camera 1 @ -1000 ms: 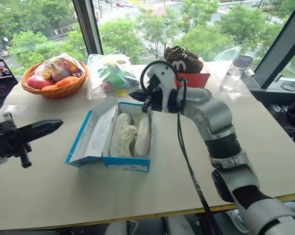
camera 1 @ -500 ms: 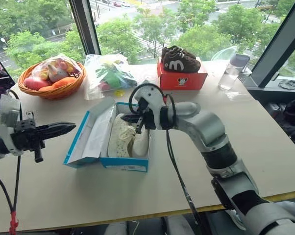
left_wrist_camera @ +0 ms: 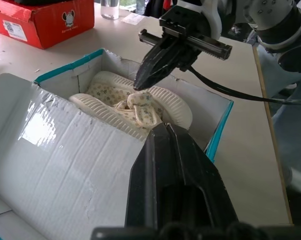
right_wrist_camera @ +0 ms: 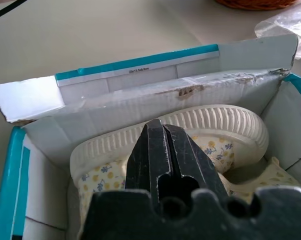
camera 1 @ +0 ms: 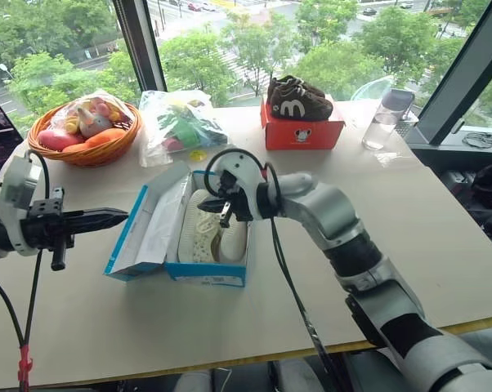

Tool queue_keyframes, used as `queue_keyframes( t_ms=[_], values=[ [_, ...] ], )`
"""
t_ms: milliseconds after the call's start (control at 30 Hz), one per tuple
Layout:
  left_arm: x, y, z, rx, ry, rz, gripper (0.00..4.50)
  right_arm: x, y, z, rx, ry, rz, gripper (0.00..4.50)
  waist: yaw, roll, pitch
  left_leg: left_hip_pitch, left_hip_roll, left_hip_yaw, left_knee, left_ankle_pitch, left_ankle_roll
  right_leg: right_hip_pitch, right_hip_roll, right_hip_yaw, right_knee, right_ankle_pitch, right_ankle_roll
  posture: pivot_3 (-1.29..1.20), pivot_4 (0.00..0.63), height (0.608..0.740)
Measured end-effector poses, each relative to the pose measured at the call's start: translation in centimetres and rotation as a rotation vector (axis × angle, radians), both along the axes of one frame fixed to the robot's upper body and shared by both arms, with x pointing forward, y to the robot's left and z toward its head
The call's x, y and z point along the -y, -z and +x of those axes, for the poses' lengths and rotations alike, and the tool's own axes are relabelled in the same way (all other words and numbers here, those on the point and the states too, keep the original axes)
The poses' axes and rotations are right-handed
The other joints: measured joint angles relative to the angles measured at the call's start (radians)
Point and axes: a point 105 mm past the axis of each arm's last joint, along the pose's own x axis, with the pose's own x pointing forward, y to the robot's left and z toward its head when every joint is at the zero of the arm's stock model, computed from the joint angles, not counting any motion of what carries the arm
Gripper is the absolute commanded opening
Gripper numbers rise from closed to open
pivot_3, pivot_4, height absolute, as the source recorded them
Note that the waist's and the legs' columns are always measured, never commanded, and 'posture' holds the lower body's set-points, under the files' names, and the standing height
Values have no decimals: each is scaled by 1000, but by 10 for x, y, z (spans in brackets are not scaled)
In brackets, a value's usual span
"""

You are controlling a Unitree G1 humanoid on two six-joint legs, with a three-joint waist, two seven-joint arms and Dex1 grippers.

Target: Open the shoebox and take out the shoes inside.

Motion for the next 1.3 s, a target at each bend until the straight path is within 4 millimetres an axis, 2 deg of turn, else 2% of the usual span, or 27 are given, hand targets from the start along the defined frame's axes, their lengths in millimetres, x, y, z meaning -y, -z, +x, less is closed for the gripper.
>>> queue_keyframes(
  t_ms=[67,400,433,800,1000,1167,1300],
  values=[
    [-1,1,1,-5,-2,5,0,-5,-5,1,14,-8,3,696,1,0,0,-2,0,0,0,0,0,-2,0,0,0,0,0,0,150,740],
    [-2,-1,3,-1,2,6,0,-14,-9,-6,27,-79,-25,4210,1,0,0,-3,2,0,0,0,0,-3,2,0,0,3,-5,0,150,740],
    [-2,0,4,-1,2,8,0,-14,-8,-6,39,-88,-43,4424,1,0,0,-3,2,0,0,0,0,-3,2,0,0,3,-5,0,150,740],
    [0,2,5,-3,6,5,0,0,10,-8,89,-176,-209,4424,-2,0,0,-2,3,1,0,0,0,-3,4,0,0,3,-5,0,150,740],
    [1,5,6,-9,5,5,0,6,37,2,117,-213,-329,4424,1,0,0,-2,4,1,0,0,0,-3,4,0,0,3,-5,0,150,740],
    [4,4,6,-3,10,10,0,-2,41,4,166,-248,-325,4424,1,0,0,-2,4,1,0,0,0,-3,4,0,1,5,-8,0,150,740],
    [4,4,6,-3,7,10,0,-4,44,5,160,-262,-320,3413,2,0,0,-1,4,1,0,0,0,-2,4,0,1,5,-7,0,150,740]
  ],
)
